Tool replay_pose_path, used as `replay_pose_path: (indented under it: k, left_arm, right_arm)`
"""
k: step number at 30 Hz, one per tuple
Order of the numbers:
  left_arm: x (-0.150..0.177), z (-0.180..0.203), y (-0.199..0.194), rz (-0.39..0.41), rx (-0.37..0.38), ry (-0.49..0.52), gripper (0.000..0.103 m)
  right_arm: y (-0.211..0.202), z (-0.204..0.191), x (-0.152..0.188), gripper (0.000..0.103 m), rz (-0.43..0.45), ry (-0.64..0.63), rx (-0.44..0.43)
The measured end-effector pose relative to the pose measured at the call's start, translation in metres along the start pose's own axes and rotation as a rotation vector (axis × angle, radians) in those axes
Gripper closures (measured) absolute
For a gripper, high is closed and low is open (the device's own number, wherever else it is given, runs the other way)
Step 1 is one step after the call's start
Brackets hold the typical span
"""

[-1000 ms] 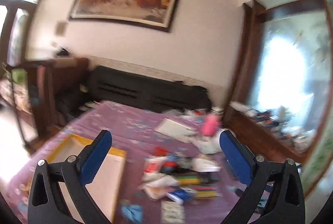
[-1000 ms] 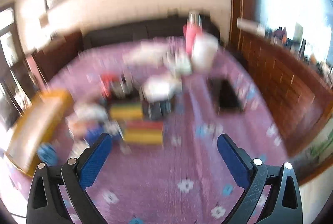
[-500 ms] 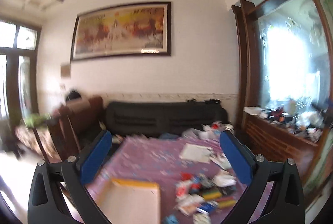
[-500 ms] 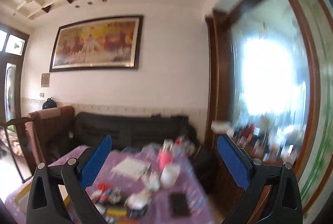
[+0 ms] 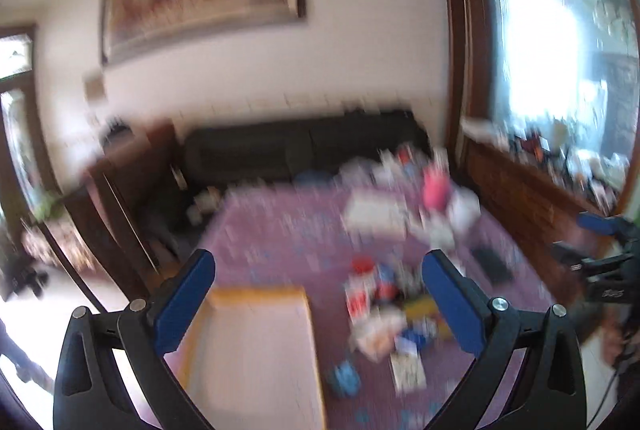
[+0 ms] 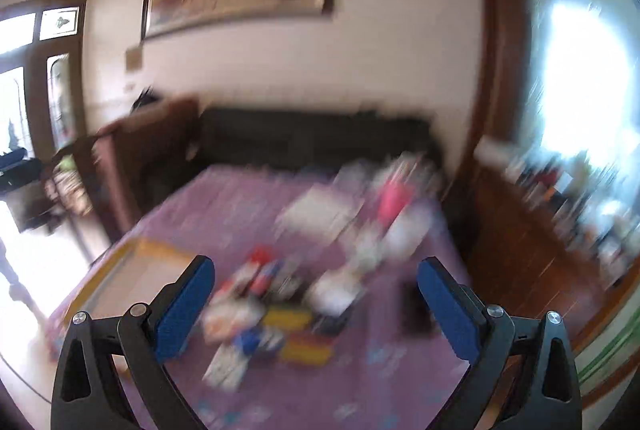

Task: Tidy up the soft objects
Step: 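Raise both tools and swing them back over the bed toward the items, then grasp the lemon-print tissue pack with the right tool while the left tool grasps the blue knitted cloth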

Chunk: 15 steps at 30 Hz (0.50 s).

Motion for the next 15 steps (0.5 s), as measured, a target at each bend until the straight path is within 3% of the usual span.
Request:
replay_pose_path:
  k: [4,7,11,15]
  left_arm:
    - [0.089,-0.008,0.077,-0.202,0.059,-0.064,0.000]
    - [0.145,-0.016,0.120,-0.306,0.069,-0.106,0.000]
    - [0.173,-0.023,0.134,-0.336,0.092,-0.119,0.000]
    - [0.168,-0.019,0.132,-0.319,0.064,-0.049,0.000]
  right_arm:
    - [0.101,-0.011,0.089,0.001,-0.236,0.095,-0.170]
    - [0.160,-0.036,0.142,0.008,-0.374,0.078,-0.172]
    - [0.201,-0.059,0.178,0.012,-0.458,0.055,-0.182]
    - [0.218,-0.077,0.182,0.012,-0.480,0.055,-0.190]
Point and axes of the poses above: each gripper's, at about its wrist camera, not at the fingertips, and y roughly the way its jaws point, z to its right, x to its underside, the point moved 1 cm from there along y, roughly the way its jaws point, and after that the axes turned 3 degrees about -x, right-handed, at the moved point
